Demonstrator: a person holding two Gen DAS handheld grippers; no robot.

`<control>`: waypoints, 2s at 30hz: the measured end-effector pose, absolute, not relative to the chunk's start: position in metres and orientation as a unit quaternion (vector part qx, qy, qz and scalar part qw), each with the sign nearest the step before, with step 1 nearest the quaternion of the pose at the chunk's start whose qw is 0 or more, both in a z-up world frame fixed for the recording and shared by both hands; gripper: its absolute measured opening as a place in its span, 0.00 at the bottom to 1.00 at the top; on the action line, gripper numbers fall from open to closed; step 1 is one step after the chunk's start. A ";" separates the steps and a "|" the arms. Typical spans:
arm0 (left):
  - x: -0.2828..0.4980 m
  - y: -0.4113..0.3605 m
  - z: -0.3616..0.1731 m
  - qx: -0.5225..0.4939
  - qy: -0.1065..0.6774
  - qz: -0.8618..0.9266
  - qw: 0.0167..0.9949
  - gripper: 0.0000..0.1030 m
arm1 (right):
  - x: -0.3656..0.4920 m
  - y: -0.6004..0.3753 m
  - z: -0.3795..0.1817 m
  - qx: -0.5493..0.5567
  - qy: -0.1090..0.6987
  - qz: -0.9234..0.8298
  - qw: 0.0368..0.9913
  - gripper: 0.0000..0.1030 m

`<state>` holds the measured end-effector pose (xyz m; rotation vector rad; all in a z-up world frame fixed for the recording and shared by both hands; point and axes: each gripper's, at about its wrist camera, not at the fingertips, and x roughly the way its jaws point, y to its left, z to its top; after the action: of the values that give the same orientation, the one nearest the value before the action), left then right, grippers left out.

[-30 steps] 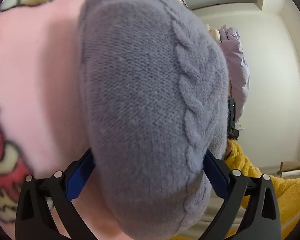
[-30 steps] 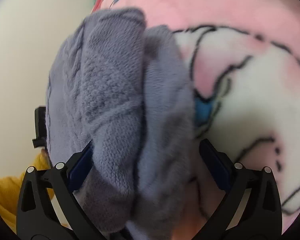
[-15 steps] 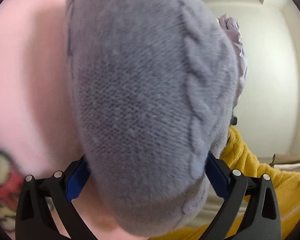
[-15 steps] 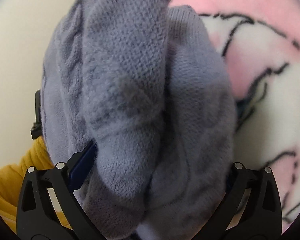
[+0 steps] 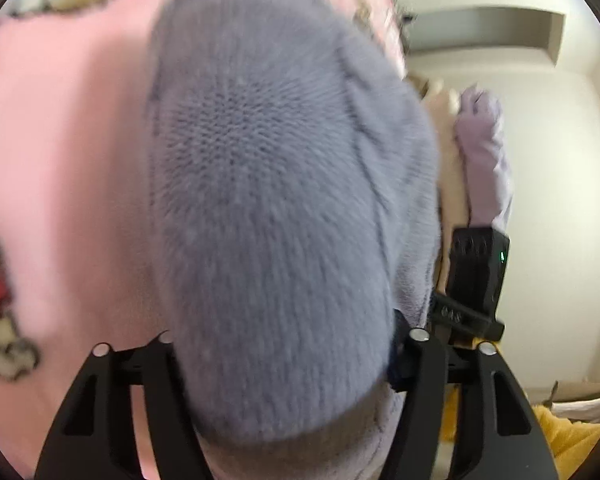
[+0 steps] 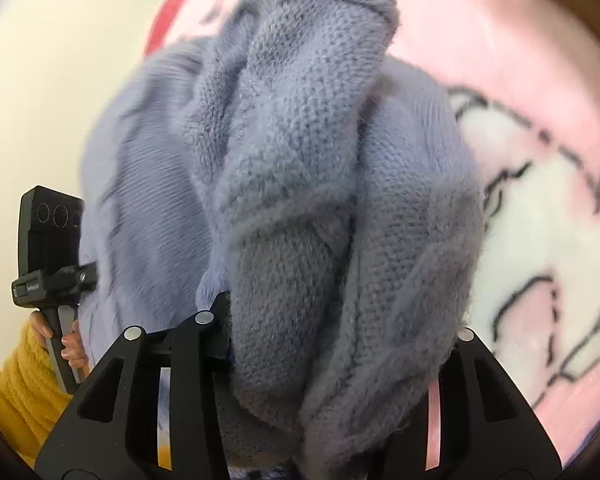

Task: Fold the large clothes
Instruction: 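Carry the folded cardigan with both tools toward the stack of folded clothes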

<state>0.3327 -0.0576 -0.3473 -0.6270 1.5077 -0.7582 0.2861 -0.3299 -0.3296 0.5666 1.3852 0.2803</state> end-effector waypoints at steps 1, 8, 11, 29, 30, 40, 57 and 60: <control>0.327 -0.053 -0.336 -0.266 0.645 -0.328 0.637 0.57 | 0.281 -0.324 -0.315 0.249 0.615 0.125 0.738 0.37; 0.266 -0.008 -0.251 -0.259 0.589 -0.353 0.679 0.57 | 0.208 -0.273 -0.220 0.187 0.545 0.112 0.810 0.37; 0.243 -0.002 -0.213 -0.233 0.579 -0.374 0.686 0.57 | 0.164 -0.250 -0.177 0.209 0.526 0.085 0.820 0.37; 0.172 -0.116 -0.023 -0.097 0.463 -0.622 0.624 0.58 | -0.056 -0.278 0.028 0.244 0.366 -0.108 0.891 0.38; 0.174 -0.133 -0.012 -0.088 0.456 -0.624 0.629 0.58 | -0.062 -0.286 0.033 0.248 0.360 -0.108 0.893 0.38; 0.239 -0.353 0.028 -0.061 0.453 -0.606 0.651 0.59 | -0.017 -0.485 0.056 0.241 0.325 -0.072 0.912 0.38; 0.371 -0.595 -0.007 0.023 0.515 -0.580 0.631 0.61 | 0.118 -0.712 -0.008 0.341 0.335 -0.104 0.872 0.38; 0.390 -0.617 -0.034 0.033 0.532 -0.574 0.622 0.62 | 0.134 -0.730 -0.035 0.367 0.344 -0.119 0.856 0.39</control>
<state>0.3897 -0.6173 -0.0343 0.0763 1.2218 -1.3182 0.1337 -0.7304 -0.0350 0.7716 0.7220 -0.2507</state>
